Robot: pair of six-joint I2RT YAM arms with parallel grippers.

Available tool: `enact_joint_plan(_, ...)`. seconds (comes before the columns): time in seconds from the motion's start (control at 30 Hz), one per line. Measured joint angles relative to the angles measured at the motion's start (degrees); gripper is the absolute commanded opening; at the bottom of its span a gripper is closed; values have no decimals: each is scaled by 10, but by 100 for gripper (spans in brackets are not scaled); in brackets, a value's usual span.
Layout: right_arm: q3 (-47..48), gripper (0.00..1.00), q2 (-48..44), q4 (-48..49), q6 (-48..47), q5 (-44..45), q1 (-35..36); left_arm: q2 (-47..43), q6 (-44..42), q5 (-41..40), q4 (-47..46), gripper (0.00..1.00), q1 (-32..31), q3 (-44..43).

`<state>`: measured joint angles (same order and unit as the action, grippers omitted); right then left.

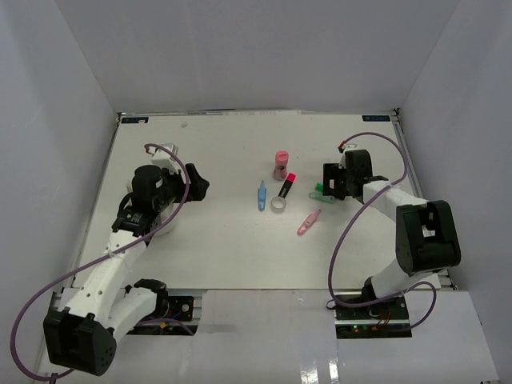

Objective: Sort the stationery into containers
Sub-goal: Pick up the pen from the center of the board.

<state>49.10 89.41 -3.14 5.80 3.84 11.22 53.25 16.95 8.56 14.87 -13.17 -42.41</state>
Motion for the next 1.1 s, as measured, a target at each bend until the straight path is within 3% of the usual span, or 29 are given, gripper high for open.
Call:
enact_joint_plan(0.17, 15, 79, 41, -10, -16, -9, -7, -12, -4, -7, -2, 98, -7, 0)
enact_joint_plan(0.7, 40, 77, 85, -10, -26, -9, -10, -11, -6, -9, -2, 98, -9, 0)
enact_joint_plan(0.8, 40, 67, 85, -11, -26, -2, -10, -9, -6, -9, -2, 98, -9, 0)
enact_joint_plan(0.93, 40, 65, 85, -16, -18, 22, -10, -8, -6, -9, -2, 98, -9, 0)
enact_joint_plan(1.1, 40, 49, 85, -23, -6, 41, -10, -7, -6, -9, -2, 98, -9, 0)
